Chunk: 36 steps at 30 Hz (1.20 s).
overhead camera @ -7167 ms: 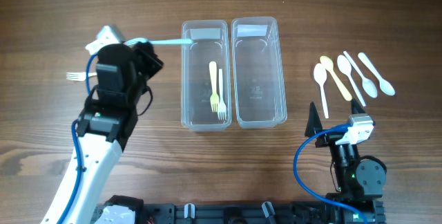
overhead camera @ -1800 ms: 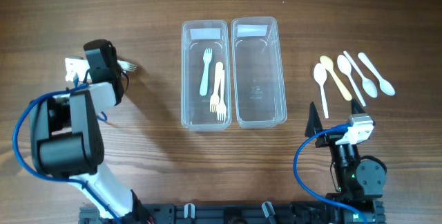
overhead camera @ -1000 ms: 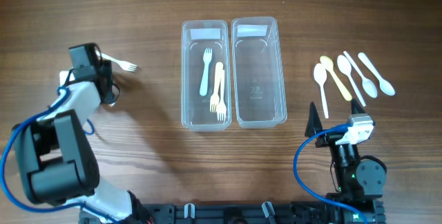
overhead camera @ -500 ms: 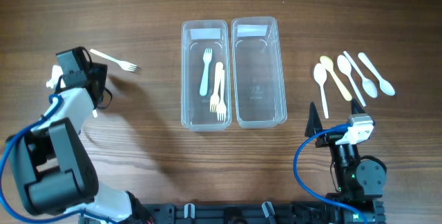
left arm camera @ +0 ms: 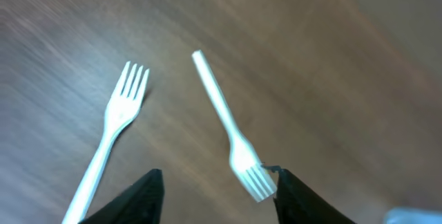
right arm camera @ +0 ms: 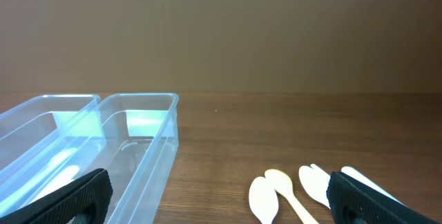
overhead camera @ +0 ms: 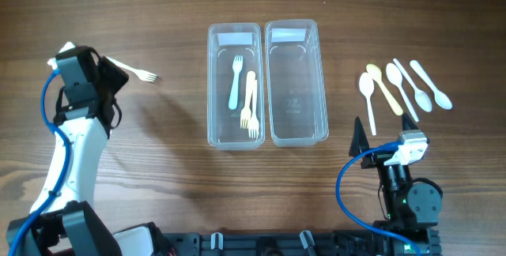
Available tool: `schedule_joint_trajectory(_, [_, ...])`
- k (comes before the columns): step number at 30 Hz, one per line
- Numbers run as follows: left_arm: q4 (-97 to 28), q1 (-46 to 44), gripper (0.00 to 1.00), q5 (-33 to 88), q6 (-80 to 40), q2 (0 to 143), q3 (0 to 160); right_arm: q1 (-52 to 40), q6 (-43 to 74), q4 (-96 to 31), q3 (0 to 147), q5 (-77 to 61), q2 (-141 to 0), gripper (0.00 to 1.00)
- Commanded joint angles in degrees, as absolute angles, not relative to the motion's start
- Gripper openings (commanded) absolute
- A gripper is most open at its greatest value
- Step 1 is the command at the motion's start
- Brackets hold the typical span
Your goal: Pack container
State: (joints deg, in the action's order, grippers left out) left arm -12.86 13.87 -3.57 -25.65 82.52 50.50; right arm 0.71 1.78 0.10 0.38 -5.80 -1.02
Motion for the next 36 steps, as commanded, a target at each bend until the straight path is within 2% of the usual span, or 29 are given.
schedule_joint_trajectory(1, [-14.81, 13.76, 0.60, -5.19, -19.70, 82.50, 50.17, 0.82, 1.50, 0.45, 0.30, -6.04, -0.97, 1.00])
schedule_joint_trajectory(9, [-16.91, 13.78, 0.64, -10.15, -19.68, 82.52, 50.17, 0.82, 1.50, 0.43, 0.30, -6.04, -0.97, 1.00])
schedule_joint_trajectory(13, [-17.45, 13.76, 0.57, -10.39, -19.68, 82.52, 50.17, 0.82, 1.52, 0.45, 0.30, -6.04, -0.97, 1.00])
schedule_joint_trajectory(20, [-15.77, 13.78, 0.56, -12.21, -19.68, 82.87, 50.17, 0.82, 1.52, 0.43, 0.30, -6.04, -0.97, 1.00])
schedule_joint_trajectory(26, [-14.44, 13.78, 0.50, -12.51, -18.52, 86.24, 50.17, 0.82, 1.50, 0.43, 0.30, -6.04, -0.97, 1.00])
schedule_joint_trajectory(28, [-13.96, 13.78, 0.55, -12.53, -16.14, 88.12, 50.17, 0.82, 1.52, 0.43, 0.30, -6.04, -0.97, 1.00])
schedule_joint_trajectory(30, [-13.41, 13.78, 0.64, -12.56, -13.47, 89.76, 50.17, 0.82, 1.50, 0.45, 0.30, -6.04, -0.97, 1.00])
schedule_joint_trajectory(36, [-12.32, 14.20, 0.66, -13.56, -12.21, 91.70, 50.17, 0.82, 1.52, 0.45, 0.30, -6.04, -0.97, 1.00])
